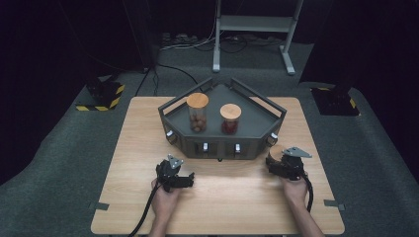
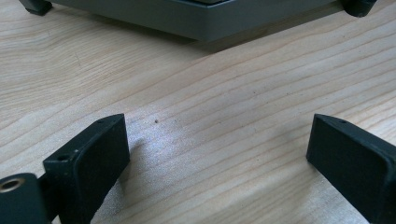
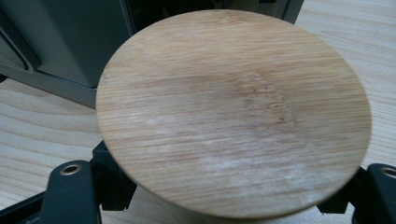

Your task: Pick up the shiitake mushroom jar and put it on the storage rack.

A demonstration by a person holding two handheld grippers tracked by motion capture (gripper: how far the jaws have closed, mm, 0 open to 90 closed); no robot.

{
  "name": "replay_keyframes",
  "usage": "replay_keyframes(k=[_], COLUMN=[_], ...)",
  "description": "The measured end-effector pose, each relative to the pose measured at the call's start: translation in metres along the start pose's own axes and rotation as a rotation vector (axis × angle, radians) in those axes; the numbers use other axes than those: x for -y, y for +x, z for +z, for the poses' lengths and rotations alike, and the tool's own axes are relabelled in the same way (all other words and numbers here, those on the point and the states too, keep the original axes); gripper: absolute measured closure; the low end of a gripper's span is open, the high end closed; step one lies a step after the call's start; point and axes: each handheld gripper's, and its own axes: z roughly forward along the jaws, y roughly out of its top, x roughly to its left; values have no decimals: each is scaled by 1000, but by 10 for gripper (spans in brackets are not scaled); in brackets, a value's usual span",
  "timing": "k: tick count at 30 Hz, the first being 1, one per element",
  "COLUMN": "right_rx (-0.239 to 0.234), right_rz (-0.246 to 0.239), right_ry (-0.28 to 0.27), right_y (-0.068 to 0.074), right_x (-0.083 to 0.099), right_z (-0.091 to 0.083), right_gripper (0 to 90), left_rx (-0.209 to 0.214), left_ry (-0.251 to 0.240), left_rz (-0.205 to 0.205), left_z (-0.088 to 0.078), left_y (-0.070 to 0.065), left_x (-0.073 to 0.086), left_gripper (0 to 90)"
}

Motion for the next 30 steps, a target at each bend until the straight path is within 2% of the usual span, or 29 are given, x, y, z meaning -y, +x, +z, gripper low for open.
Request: replay_keyframes(k=[12,30], right_rx=[8,-8], right_rz=[3,17], right_ry=[0,2], right_y=[0,-5], right_x=[0,0], right_z=[0,-7], right_gripper=[251,252], left_rx=[0,0], left_ry=[0,0], left_rz=[0,0], left_z=[0,0], left_y=[0,0], left_x=[0,0], left_gripper=[59,59])
